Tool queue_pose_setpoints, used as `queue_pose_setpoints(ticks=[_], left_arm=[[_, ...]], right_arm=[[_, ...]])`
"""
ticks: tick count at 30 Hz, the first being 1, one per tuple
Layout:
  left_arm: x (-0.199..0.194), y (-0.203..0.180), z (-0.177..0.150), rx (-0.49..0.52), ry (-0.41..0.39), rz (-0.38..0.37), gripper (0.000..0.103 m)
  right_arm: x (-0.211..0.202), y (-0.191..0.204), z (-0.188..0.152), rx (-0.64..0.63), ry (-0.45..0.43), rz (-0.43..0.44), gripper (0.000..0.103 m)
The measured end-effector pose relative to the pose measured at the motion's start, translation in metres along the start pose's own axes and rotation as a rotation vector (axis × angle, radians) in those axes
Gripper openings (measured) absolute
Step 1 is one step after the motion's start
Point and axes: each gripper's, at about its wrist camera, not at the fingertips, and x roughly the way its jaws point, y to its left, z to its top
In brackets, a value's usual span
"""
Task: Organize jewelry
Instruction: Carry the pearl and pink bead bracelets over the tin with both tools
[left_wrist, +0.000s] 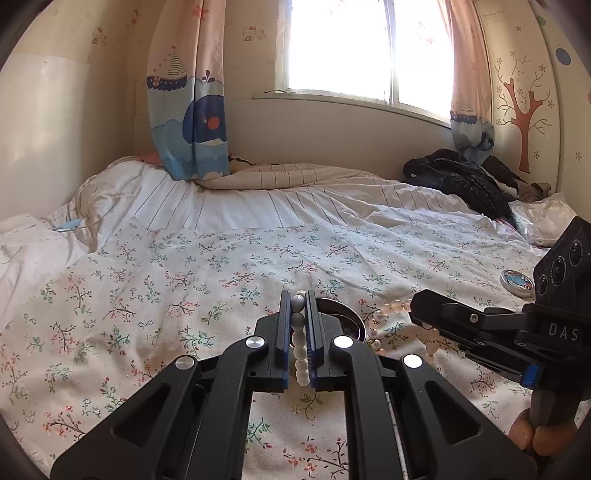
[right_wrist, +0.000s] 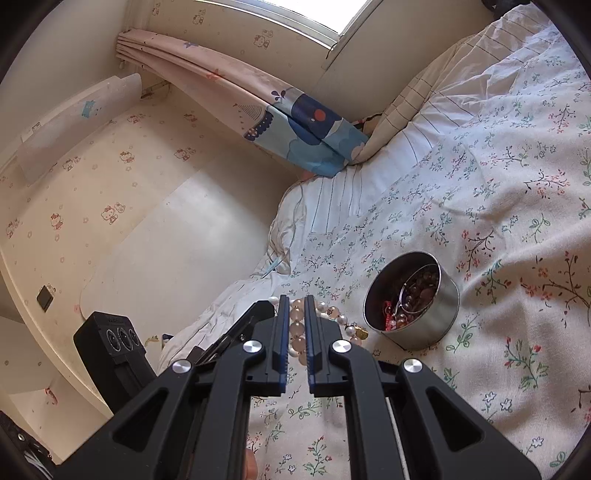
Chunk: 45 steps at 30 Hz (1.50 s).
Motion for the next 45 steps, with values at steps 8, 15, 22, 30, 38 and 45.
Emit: queue_pose_setpoints(ticks=[8, 15, 22, 30, 38, 45], left_arm=[[0.006, 0.002, 0.009, -0.027, -0.017, -0.026, 0.007], [0.017, -0.001, 0.011, -0.025, -0.011, -0.037, 0.007], [0.035, -0.001, 0.014, -0.042, 0.006, -0.04, 0.007], [0.058, -0.01, 0.012, -0.034, 0.037, -0.058, 0.007], [0.074, -0.019, 0.009, -0.024, 0.063, -0.072, 0.007], [0.083, -0.022, 0.007, -0.015, 0.074, -0.077, 0.007]], right_arm=[[0.015, -0.005, 0.01, 0.003, -0.015, 0.01, 0.009], [0.024, -0.013, 0.017, 0.018, -0.029, 0.012, 0.009], [0.029, -0.018, 0.023, 0.028, -0.035, 0.007, 0.009], [0.033, -0.028, 0.027, 0.046, -0.038, -0.009, 0.009], [0.036, -0.035, 0.032, 0.052, -0.04, -0.024, 0.009], [0.041, -0.043, 0.034, 0.058, -0.035, -0.04, 0.009]])
